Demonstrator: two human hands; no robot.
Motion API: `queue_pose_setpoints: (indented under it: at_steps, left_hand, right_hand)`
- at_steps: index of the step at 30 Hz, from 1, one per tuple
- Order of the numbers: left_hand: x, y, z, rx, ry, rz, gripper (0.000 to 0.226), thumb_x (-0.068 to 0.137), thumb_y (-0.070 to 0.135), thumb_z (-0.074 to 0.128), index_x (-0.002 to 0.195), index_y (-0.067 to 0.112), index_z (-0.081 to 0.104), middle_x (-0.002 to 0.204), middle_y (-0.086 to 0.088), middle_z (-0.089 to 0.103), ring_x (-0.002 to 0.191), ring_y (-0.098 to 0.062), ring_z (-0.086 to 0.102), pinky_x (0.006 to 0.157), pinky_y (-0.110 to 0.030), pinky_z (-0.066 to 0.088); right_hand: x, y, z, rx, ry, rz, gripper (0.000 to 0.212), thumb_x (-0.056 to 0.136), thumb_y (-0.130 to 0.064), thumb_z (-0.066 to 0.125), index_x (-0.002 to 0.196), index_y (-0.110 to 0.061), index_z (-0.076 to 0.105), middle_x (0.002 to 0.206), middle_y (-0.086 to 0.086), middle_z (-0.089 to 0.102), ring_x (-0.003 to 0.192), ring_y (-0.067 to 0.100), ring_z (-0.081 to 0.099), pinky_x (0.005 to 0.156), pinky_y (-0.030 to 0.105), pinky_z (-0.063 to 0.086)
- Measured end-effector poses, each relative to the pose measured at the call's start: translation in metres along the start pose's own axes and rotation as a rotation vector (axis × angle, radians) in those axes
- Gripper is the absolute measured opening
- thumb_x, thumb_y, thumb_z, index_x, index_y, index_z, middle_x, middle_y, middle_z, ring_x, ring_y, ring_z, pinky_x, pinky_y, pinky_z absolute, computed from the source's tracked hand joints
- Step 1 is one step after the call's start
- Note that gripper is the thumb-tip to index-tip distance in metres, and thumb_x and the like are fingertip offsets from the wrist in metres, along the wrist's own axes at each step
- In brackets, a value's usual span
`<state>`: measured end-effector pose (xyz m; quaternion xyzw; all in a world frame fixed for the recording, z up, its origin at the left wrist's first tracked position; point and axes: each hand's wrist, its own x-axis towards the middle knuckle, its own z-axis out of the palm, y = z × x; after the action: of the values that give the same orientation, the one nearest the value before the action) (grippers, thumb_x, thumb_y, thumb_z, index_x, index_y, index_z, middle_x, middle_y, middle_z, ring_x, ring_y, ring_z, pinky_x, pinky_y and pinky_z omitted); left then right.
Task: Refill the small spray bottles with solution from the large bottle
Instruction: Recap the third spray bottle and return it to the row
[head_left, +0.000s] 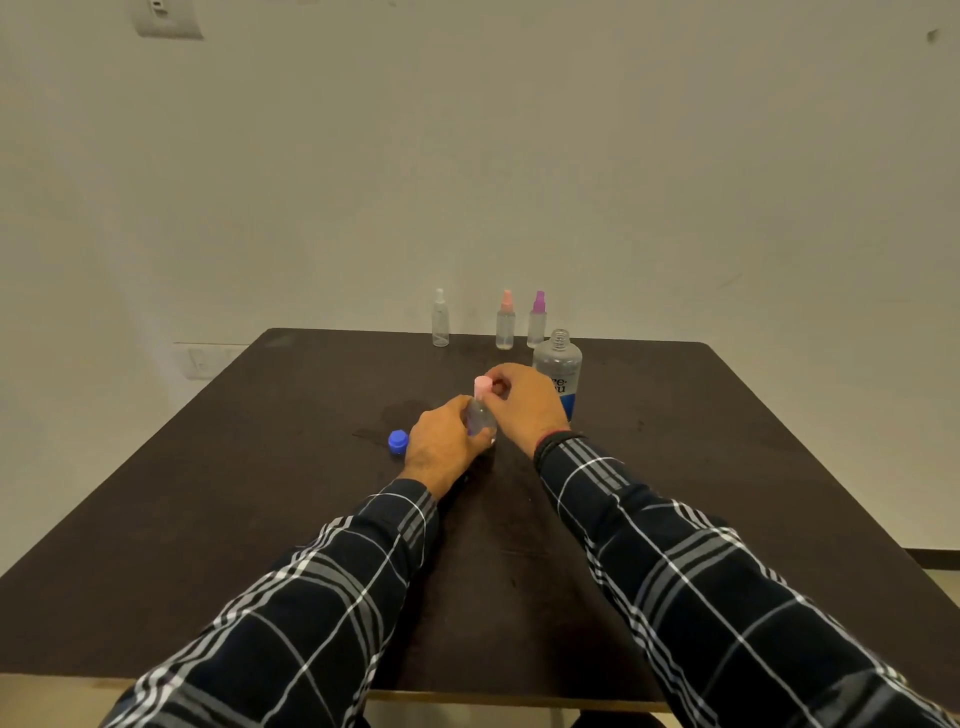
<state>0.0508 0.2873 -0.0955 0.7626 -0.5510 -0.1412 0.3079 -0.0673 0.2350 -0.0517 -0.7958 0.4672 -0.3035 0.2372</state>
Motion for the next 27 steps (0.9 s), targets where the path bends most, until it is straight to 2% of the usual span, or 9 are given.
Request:
queue_pose_setpoints:
  at_steps: [3, 7, 9, 11, 14, 18, 21, 24, 27]
  left_hand:
    - [-0.001, 0.001, 0.0, -0.006, -0.012, -0.009, 0.044, 0.09, 0.039, 0.069, 0.129, 0.022, 0.055, 0.114, 0.0, 0.068, 0.097, -0.015, 0.063, 0.095, -0.037, 0.052]
    - [-0.002, 0.003, -0.001, -0.013, -0.019, -0.009, 0.043, 0.091, 0.039, 0.068, 0.127, 0.019, 0.055, 0.114, -0.003, 0.067, 0.101, -0.019, 0.064, 0.098, -0.039, 0.052]
    - [-0.002, 0.003, -0.001, -0.008, -0.028, -0.017, 0.045, 0.091, 0.039, 0.069, 0.128, 0.018, 0.055, 0.115, -0.003, 0.067, 0.105, -0.02, 0.064, 0.1, -0.04, 0.051]
    - [-0.001, 0.002, -0.002, -0.006, -0.026, -0.015, 0.045, 0.091, 0.04, 0.069, 0.128, 0.019, 0.056, 0.114, -0.002, 0.068, 0.104, -0.019, 0.065, 0.099, -0.042, 0.052]
    - [-0.002, 0.001, 0.0, -0.012, -0.004, 0.002, 0.044, 0.09, 0.04, 0.069, 0.129, 0.022, 0.057, 0.112, -0.001, 0.07, 0.102, -0.019, 0.067, 0.096, -0.041, 0.054]
    - [-0.002, 0.001, 0.0, 0.02, 0.014, 0.004, 0.048, 0.088, 0.042, 0.071, 0.131, 0.025, 0.056, 0.114, 0.0, 0.07, 0.102, -0.018, 0.066, 0.096, -0.041, 0.053]
    - [-0.001, 0.002, -0.001, 0.021, -0.012, -0.015, 0.048, 0.089, 0.041, 0.07, 0.131, 0.022, 0.055, 0.115, -0.001, 0.069, 0.104, -0.019, 0.065, 0.098, -0.04, 0.052]
    - [0.001, 0.001, 0.001, 0.031, -0.03, -0.064, 0.04, 0.09, 0.039, 0.07, 0.123, 0.019, 0.059, 0.113, -0.003, 0.069, 0.103, -0.019, 0.065, 0.098, -0.041, 0.052]
    - [0.001, 0.0, 0.001, 0.023, -0.025, -0.053, 0.036, 0.09, 0.037, 0.071, 0.119, 0.019, 0.059, 0.109, -0.003, 0.07, 0.101, -0.019, 0.066, 0.098, -0.041, 0.053]
  right_hand:
    - [0.001, 0.0, 0.001, -0.018, -0.008, 0.034, 0.015, 0.093, -0.035, 0.064, 0.1, -0.024, 0.057, 0.091, -0.005, 0.063, 0.088, 0.015, 0.061, 0.082, 0.035, 0.053]
    - [0.001, 0.0, 0.005, 0.001, -0.022, 0.055, 0.02, 0.092, -0.037, 0.064, 0.101, -0.024, 0.053, 0.097, -0.001, 0.064, 0.092, 0.019, 0.062, 0.085, 0.036, 0.053]
    - [0.0, 0.001, 0.004, -0.007, -0.02, 0.043, 0.03, 0.088, -0.044, 0.067, 0.107, -0.025, 0.052, 0.103, -0.001, 0.062, 0.095, 0.018, 0.06, 0.086, 0.037, 0.053]
    - [-0.003, 0.002, 0.003, 0.049, -0.002, 0.009, 0.047, 0.086, -0.05, 0.067, 0.124, -0.027, 0.051, 0.115, -0.002, 0.059, 0.104, 0.016, 0.057, 0.091, 0.036, 0.051]
    - [-0.005, 0.004, 0.002, 0.08, 0.0, -0.114, 0.043, 0.096, -0.035, 0.06, 0.137, -0.027, 0.055, 0.133, -0.002, 0.058, 0.12, 0.014, 0.055, 0.105, 0.035, 0.046]
    - [-0.001, 0.0, -0.002, 0.024, -0.017, -0.095, 0.028, 0.097, -0.025, 0.06, 0.124, -0.022, 0.068, 0.124, -0.001, 0.068, 0.117, 0.015, 0.06, 0.105, 0.032, 0.045]
    - [0.001, -0.006, -0.003, -0.073, 0.006, -0.013, 0.022, 0.089, -0.039, 0.07, 0.104, -0.024, 0.064, 0.1, -0.001, 0.069, 0.095, 0.017, 0.063, 0.087, 0.035, 0.053]
    - [-0.002, -0.007, 0.001, -0.141, -0.013, 0.06, 0.044, 0.081, -0.054, 0.072, 0.102, -0.021, 0.052, 0.097, 0.0, 0.062, 0.09, 0.019, 0.06, 0.081, 0.037, 0.054]
    - [-0.009, 0.002, 0.004, -0.015, -0.044, 0.033, 0.06, 0.083, -0.059, 0.067, 0.124, -0.02, 0.05, 0.115, 0.001, 0.06, 0.103, 0.018, 0.06, 0.091, 0.039, 0.054]
